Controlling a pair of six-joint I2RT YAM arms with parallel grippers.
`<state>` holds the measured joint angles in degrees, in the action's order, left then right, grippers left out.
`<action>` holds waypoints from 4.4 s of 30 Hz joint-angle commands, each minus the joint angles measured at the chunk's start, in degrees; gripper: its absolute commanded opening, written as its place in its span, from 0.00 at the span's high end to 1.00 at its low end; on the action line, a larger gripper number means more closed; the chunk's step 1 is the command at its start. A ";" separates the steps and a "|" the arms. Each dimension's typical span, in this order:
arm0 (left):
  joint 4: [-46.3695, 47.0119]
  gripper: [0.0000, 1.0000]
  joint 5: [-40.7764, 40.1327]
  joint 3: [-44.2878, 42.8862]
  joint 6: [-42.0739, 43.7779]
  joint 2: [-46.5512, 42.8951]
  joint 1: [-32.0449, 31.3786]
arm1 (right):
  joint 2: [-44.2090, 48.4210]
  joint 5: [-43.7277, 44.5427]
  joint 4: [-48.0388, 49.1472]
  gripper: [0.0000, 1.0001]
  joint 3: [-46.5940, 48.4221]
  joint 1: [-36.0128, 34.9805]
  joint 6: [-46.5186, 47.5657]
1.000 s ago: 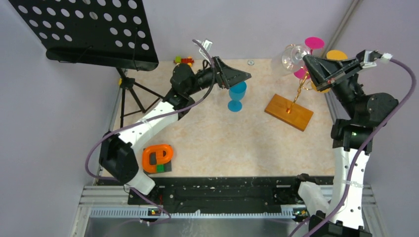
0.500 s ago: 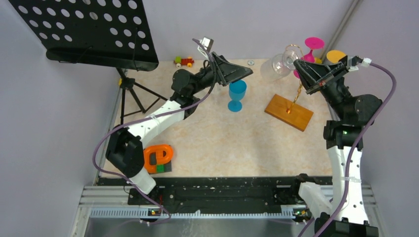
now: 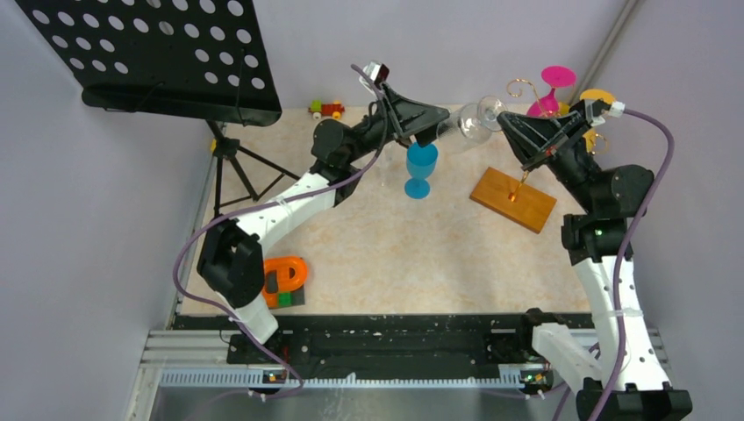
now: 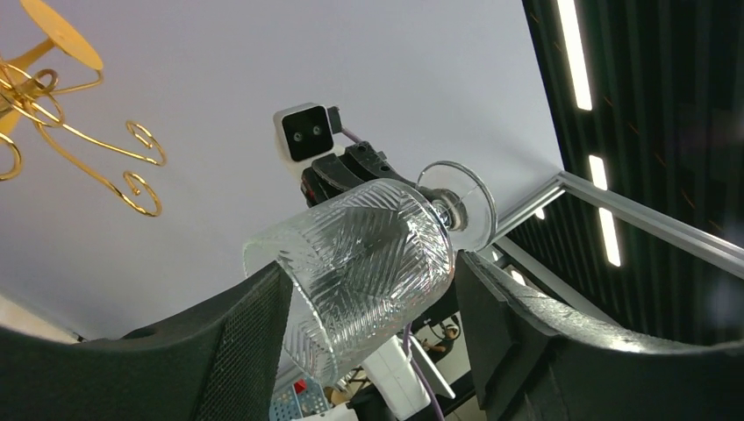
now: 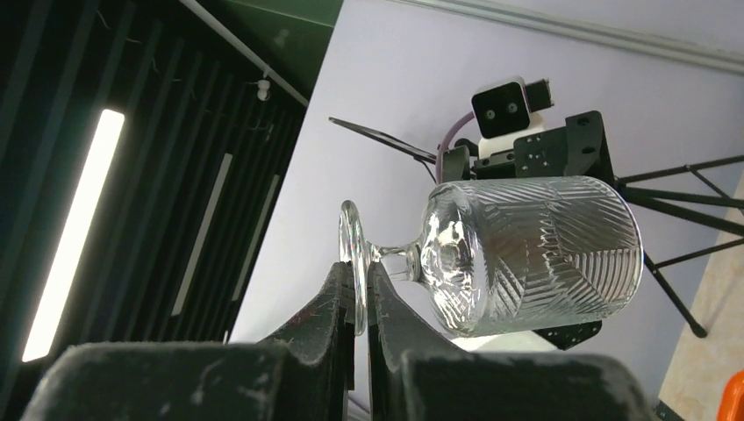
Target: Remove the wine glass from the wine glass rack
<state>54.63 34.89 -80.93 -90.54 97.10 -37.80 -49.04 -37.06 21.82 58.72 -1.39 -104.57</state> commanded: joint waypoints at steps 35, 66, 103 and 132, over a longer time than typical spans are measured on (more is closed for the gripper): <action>23.32 1.00 2.57 3.60 -8.32 -8.03 -1.07 | -0.43 6.64 8.38 0.54 -7.84 -2.78 0.37; -90.46 1.00 -38.46 -2.67 80.63 -14.86 -2.54 | 5.59 25.49 -29.33 0.26 5.27 -2.76 39.53; -99.19 0.87 -40.68 -8.28 80.17 7.92 8.77 | 4.72 25.54 -33.56 0.27 9.00 -2.75 44.03; -82.82 0.22 -14.27 -6.44 79.59 -14.71 8.27 | -18.36 51.81 -54.88 0.25 42.81 0.64 82.13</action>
<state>-36.25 11.81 -90.59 -9.52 85.49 -29.36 -60.99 11.51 -26.59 92.82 -3.57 -30.57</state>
